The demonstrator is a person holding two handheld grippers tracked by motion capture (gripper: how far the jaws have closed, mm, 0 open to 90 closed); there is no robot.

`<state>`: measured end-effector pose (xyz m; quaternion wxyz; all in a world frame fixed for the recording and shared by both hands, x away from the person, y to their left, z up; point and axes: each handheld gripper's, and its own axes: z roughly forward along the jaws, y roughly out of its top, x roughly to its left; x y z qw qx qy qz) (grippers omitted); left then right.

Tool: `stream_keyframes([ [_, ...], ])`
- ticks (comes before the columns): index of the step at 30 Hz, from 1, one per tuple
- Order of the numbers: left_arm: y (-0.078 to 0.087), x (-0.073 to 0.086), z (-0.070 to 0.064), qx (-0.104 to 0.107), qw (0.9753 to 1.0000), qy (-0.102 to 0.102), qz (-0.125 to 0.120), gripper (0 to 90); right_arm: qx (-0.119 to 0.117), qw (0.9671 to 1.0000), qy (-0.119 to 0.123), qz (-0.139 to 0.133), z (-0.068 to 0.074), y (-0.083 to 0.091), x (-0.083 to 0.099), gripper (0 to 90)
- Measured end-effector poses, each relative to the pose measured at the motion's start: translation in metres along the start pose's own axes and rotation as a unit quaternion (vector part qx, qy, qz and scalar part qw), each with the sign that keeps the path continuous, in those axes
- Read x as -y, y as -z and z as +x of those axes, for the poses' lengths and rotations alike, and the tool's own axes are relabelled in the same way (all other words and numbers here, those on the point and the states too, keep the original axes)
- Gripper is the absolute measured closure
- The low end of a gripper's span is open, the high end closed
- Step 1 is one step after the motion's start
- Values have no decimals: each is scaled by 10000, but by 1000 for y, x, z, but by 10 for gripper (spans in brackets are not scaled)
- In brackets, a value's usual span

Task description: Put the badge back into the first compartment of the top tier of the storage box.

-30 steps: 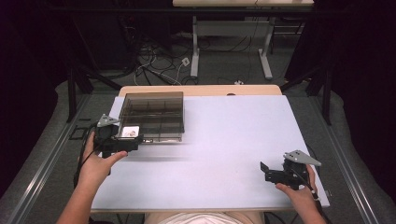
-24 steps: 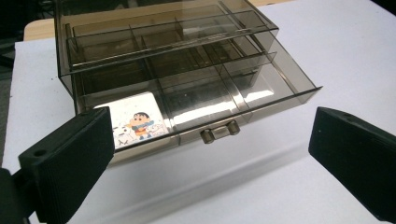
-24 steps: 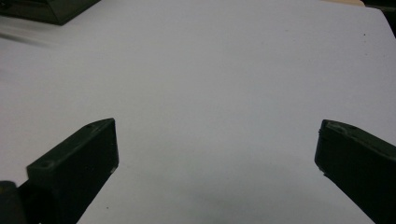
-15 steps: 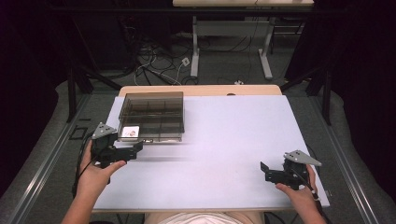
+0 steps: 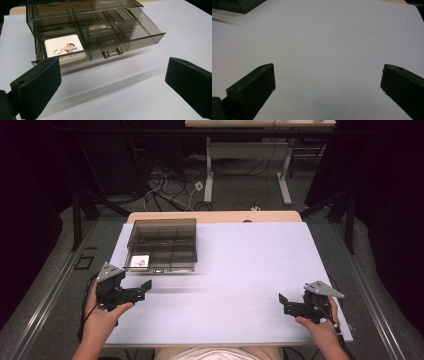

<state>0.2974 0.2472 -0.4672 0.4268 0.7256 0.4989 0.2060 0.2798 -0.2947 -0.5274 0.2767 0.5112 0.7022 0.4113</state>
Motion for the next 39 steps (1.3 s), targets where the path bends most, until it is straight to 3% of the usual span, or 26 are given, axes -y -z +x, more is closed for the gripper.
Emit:
stream_keyframes([
  [4, 0, 8, 0, -102, 9999, -23, -5, 5, -3, 10000, -27, 3, 0, 0, 0, 0],
  [17, -7, 28, 3, -77, 9997, 83, -197, 5, -42, 10000, -39, 12, 0, -1, 1, 0],
  [27, -15, 36, 6, -88, 9999, 49, -79, 5, -33, 10000, 5, 38, -1, -2, 2, 0],
  [28, -16, 36, 5, -101, 9999, 47, -70, 6, -31, 9998, 52, 175, -1, 0, 1, 0],
  [29, -17, 36, 5, -110, 9999, 47, -53, 6, -54, 10000, 62, 44, -1, -3, 2, 0],
  [39, -21, 40, 5, -207, 9996, 40, 187, 8, -65, 9999, -11, 84, 0, -4, 2, 0],
])
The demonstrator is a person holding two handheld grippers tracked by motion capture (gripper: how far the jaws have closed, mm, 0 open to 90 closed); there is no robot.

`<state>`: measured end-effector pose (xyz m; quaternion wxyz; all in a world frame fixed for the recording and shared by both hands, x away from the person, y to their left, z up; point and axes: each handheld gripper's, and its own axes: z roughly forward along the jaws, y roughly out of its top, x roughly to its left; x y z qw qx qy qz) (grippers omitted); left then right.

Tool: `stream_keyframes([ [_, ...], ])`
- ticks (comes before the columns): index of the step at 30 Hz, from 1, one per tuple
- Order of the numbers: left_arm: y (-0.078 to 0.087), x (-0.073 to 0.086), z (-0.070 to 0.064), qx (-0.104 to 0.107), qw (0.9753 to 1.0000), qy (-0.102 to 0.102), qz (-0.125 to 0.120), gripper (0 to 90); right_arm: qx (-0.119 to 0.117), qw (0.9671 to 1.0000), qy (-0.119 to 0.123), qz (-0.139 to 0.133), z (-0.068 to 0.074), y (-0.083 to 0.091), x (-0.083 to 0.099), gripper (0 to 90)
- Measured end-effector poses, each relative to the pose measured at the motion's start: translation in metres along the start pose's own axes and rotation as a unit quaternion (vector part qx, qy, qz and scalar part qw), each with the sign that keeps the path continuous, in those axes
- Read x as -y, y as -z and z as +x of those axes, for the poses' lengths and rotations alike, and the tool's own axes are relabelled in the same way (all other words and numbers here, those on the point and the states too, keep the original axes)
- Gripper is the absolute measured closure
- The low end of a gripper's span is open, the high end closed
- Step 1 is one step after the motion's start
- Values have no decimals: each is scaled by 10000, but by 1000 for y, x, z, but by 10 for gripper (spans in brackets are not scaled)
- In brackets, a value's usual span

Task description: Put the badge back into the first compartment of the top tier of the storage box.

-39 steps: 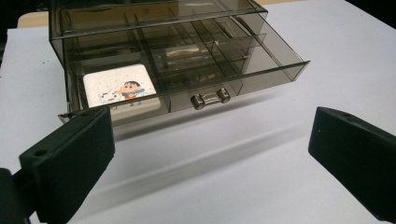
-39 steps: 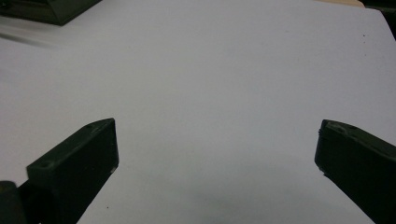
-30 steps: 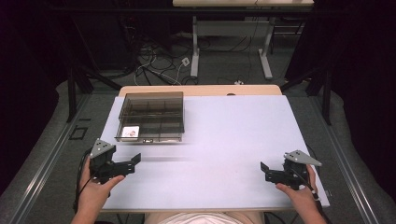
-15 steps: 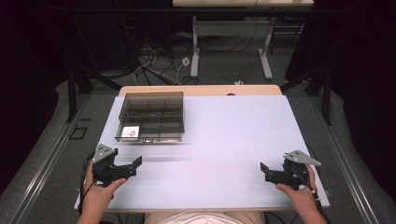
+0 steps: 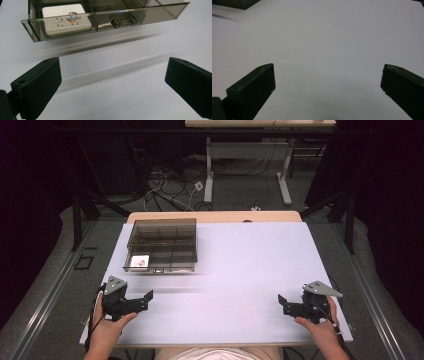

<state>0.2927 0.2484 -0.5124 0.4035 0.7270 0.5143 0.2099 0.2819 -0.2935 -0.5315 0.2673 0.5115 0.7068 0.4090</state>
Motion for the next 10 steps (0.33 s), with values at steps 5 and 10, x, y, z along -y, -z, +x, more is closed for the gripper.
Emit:
stream_keyframes([
  [5, -3, 2, 0, 2, 10000, 28, 78, 9, -8, 10000, 19, 20, 0, 0, 0, 0],
  [10, -3, 2, 0, -3, 10000, 17, 62, 9, -7, 10000, 30, 31, -1, -1, 1, 0],
])
